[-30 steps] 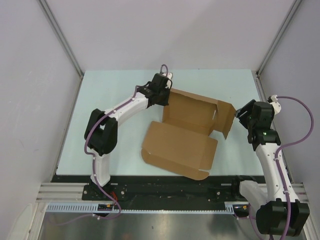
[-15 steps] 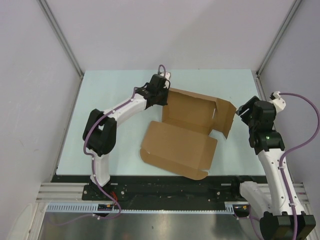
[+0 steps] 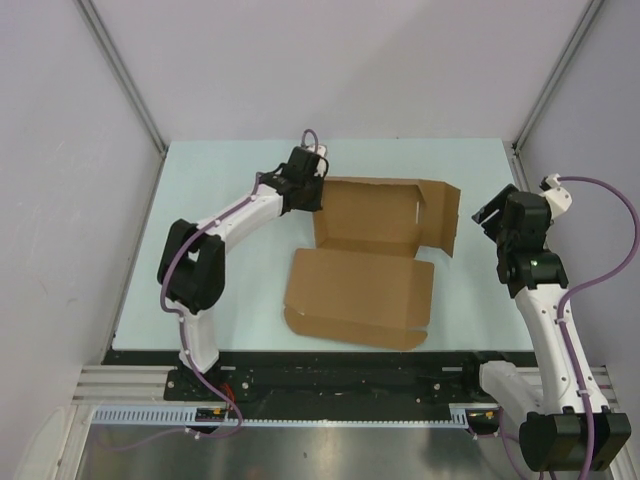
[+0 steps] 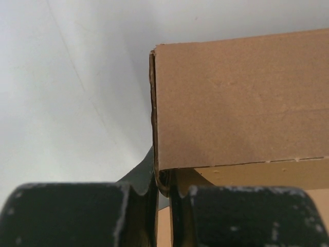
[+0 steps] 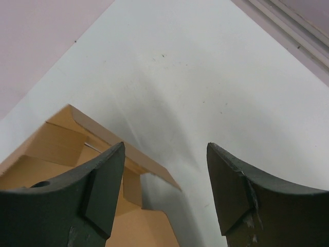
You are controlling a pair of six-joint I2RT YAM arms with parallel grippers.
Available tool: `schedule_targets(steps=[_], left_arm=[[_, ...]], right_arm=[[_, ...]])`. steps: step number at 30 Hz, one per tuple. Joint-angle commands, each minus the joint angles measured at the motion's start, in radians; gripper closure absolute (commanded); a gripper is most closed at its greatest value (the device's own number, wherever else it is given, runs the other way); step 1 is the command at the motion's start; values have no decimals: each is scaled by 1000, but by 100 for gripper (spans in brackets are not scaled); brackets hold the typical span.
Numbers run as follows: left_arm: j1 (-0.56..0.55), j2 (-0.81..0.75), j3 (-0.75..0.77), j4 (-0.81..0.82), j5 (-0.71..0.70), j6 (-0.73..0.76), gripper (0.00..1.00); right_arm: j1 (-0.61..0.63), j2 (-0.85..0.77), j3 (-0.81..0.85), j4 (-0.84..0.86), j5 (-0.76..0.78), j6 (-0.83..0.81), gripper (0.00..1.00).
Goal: Fold the paper box
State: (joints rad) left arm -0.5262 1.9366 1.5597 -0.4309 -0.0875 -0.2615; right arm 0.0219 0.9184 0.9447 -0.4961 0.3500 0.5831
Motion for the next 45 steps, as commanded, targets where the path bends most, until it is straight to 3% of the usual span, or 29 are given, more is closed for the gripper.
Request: schedule_targets(steps=[1, 11, 19, 27, 35, 45], left_arm=[[9, -21, 17, -276, -96, 65, 100], [8, -76, 82, -359, -182, 114, 100], [37, -145, -142, -183, -141, -14, 100], [55, -272, -331, 12, -164, -96, 100], [57, -245, -288, 21, -161, -26, 100], [55, -200, -250, 52, -123, 11, 100]], right_arm=[[3, -10, 37, 57, 10, 14, 31], [9, -7, -3, 71, 21, 24, 30], [-40, 14, -113, 168, -238, 52, 31], [-57, 91, -207, 220, -382, 73, 34], [-56, 203, -277, 435, -413, 127, 35], [-25, 424, -277, 683, -583, 112, 35]])
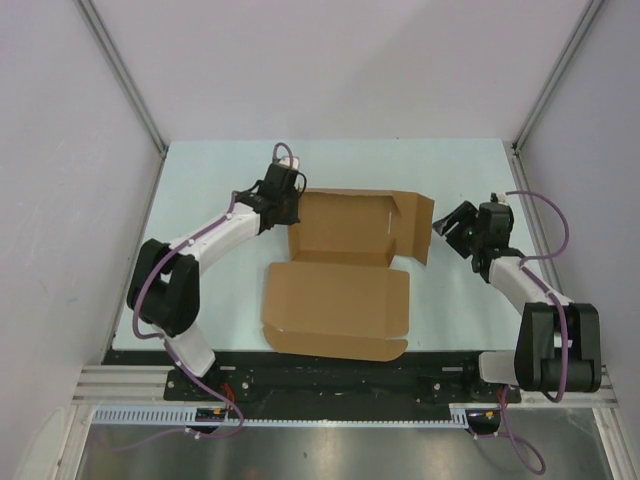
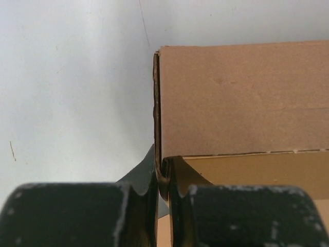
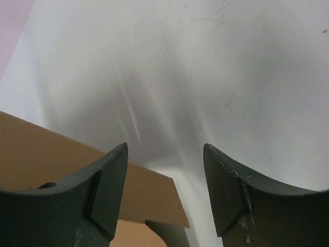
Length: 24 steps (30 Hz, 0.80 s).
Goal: Fold the paper box
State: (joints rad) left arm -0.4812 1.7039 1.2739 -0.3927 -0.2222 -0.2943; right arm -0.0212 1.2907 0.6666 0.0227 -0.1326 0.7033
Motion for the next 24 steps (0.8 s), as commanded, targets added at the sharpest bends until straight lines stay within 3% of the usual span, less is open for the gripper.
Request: schedule_targets(steps=[1, 24], left_arm=[[10, 42, 41, 12, 15, 46, 100], [-5, 30, 10, 55, 27, 66, 100]], right_arm=[[44, 61, 2, 178, -111, -11, 35], [167, 170, 2, 339, -277, -96, 35]])
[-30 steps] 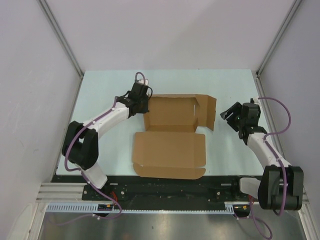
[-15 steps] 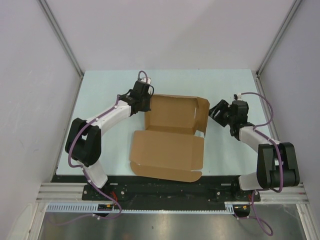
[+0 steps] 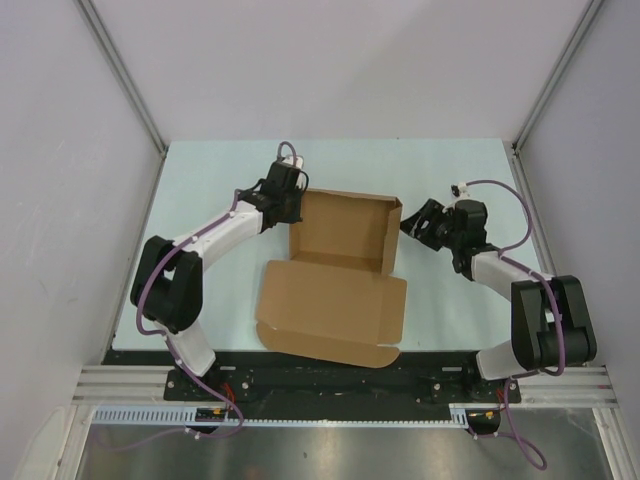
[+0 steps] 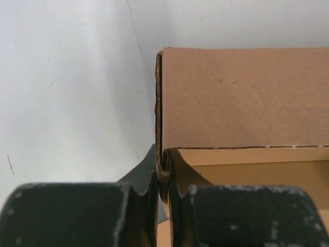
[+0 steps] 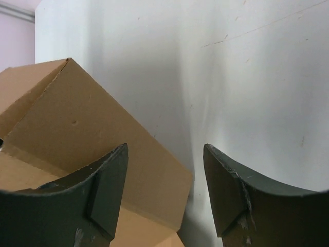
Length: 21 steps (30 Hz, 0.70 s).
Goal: Fold the paper box
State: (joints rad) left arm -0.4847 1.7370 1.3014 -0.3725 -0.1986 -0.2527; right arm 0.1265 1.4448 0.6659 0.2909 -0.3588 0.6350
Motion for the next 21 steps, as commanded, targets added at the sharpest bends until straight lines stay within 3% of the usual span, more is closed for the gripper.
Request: schedule_targets(steps=[1, 21], left_arm=[[-3, -4, -20, 37, 5, 24, 100], [-3, -10, -36, 32, -12, 20, 100]], right_arm=[[22, 16, 1, 74, -54, -29, 35], [107, -179, 1, -52, -17, -141, 35]])
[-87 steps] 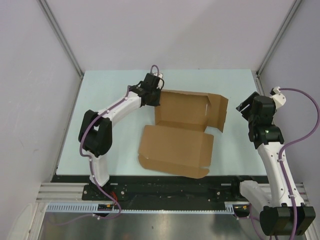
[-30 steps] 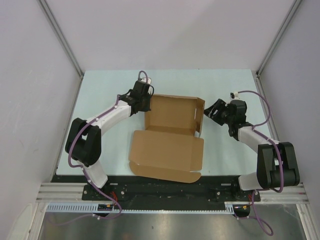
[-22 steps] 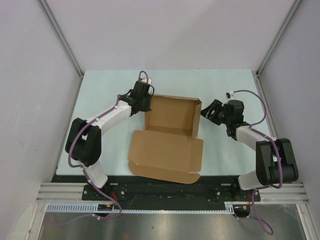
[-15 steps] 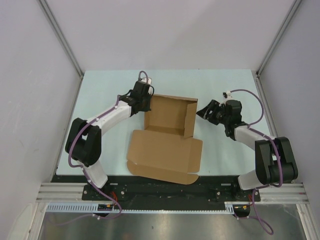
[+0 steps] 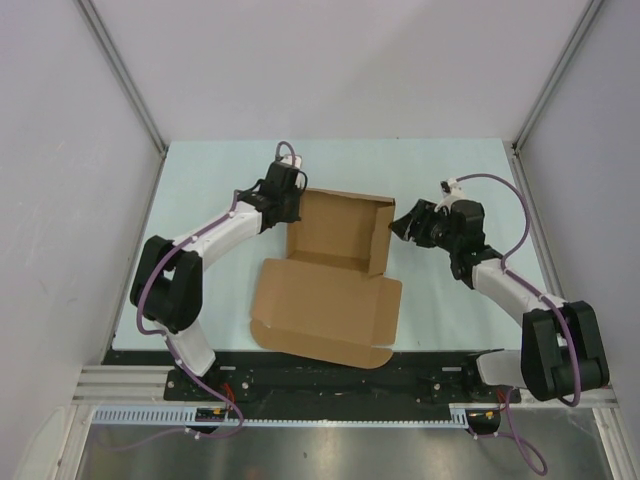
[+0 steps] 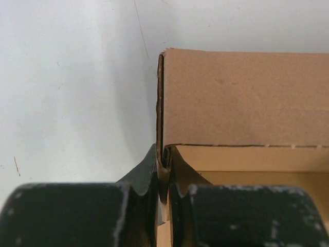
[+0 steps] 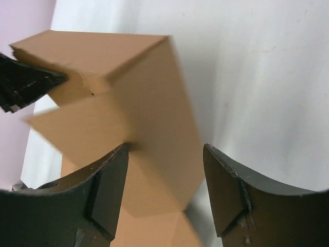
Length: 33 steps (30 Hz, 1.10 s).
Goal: Fold the paper box
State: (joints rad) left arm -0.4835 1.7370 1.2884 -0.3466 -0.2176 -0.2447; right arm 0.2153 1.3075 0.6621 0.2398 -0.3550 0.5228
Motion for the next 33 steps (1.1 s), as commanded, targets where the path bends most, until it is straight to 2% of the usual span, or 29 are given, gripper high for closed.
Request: schedule_targets(steps=[1, 12, 18, 21, 25, 28, 33], left_arm=[[-4, -10, -23, 5, 7, 12, 100], [-4, -42, -66, 41, 23, 7, 100], [-6, -65, -92, 63, 41, 8, 100], [-9, -73, -106, 78, 47, 7, 100], [-18, -83, -115, 84, 50, 8, 100], [-26, -93, -124, 93, 52, 8, 100], [-36, -103, -127, 107, 52, 8, 100]], right_arm=[[19, -45, 4, -11, -21, -36, 35], [45, 10, 4, -5, -10, -72, 35], [107, 59, 21, 26, 91, -105, 34], [159, 73, 27, 49, 177, -124, 34], [242, 70, 30, 79, 364, -171, 35], [268, 88, 45, 89, 518, -188, 35], [309, 173, 105, 76, 684, -225, 36]])
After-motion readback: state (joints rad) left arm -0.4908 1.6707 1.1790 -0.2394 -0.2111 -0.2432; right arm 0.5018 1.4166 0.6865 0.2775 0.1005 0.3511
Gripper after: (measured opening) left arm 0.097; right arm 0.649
